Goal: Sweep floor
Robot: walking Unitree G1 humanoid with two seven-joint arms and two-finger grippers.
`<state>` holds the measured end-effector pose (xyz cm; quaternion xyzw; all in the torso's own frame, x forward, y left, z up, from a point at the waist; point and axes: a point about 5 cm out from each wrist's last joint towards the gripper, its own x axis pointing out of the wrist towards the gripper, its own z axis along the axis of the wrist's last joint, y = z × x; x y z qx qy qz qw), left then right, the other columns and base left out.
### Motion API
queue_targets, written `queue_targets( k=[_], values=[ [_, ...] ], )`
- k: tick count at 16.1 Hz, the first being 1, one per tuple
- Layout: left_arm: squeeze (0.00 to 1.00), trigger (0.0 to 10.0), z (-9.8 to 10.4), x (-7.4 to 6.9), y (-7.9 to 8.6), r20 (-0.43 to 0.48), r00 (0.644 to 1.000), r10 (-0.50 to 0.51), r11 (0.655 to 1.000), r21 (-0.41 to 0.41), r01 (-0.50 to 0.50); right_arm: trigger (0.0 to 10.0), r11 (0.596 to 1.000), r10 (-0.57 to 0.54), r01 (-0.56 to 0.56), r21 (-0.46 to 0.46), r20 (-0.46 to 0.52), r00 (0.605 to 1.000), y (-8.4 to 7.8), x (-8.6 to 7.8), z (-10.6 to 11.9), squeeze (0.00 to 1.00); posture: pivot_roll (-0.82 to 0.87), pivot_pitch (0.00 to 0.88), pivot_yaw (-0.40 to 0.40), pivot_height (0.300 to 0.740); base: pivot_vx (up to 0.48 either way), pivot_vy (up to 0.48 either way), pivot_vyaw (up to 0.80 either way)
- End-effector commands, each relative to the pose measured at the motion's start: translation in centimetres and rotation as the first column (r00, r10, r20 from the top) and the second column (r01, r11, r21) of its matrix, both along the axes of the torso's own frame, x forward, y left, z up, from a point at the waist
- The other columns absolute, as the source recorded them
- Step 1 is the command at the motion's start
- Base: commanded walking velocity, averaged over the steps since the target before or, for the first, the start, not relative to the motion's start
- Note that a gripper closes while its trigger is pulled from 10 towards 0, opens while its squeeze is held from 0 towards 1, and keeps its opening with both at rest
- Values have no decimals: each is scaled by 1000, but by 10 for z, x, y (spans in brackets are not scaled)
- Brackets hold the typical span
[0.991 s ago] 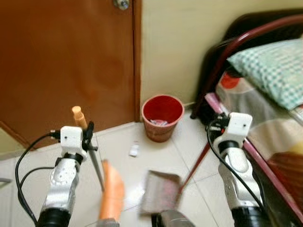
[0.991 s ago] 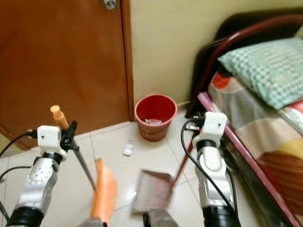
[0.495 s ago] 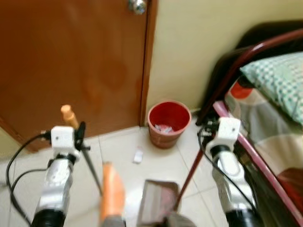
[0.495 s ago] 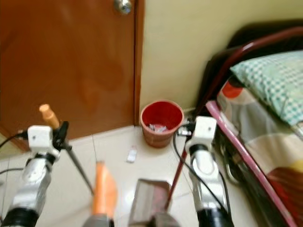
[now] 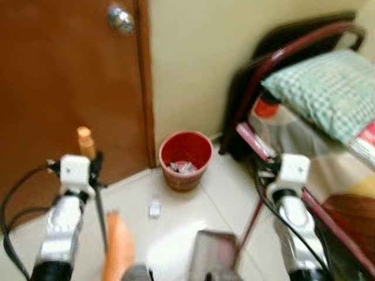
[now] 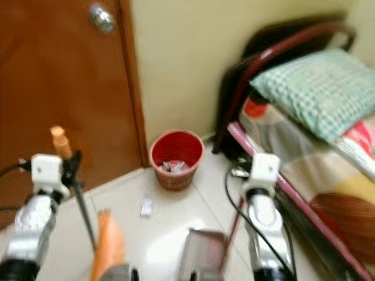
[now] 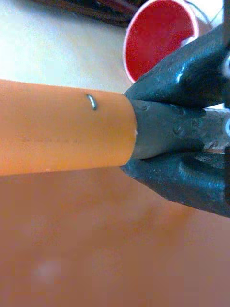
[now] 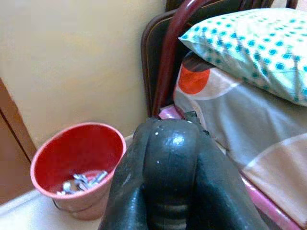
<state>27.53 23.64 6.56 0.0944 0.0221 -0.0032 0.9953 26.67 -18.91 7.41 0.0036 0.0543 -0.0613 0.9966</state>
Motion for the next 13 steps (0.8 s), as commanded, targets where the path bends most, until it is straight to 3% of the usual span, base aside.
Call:
queue_targets(
  k=[1, 5, 8, 10, 13],
  values=[
    [0, 10000, 11, 8, -6, 51, 997, -56, 996, 69, 52, 10000, 1000, -18, 17, 9, 37, 999, -5, 2, 8, 0, 4, 91, -23, 740, 0, 0, 0],
    [0, 10000, 25, 48, -19, 61, 996, -63, 983, 174, 51, 10000, 999, -47, 48, -10, 42, 998, -12, 3, 10, 0, -4, 92, -25, 740, 0, 0, 0],
    [0, 10000, 46, 74, -50, 145, 985, -88, 974, 219, 55, 10000, 998, -48, 49, -26, 41, 998, -12, 5, 11, 0, -5, 91, -26, 740, 0, 0, 0],
    [0, 10000, 55, 86, -83, 168, 976, -141, 984, 131, 120, 10000, 996, -67, 69, -53, 41, 997, -15, 7, 12, 0, -10, 86, -28, 740, 0, 0, 0],
    [0, 10000, 50, 84, -123, 149, 945, -292, 956, 79, 283, 10000, 994, -82, 84, -75, 27, 996, -18, 9, 11, 0, -10, 86, -28, 740, 0, 0, 0]
  ],
)
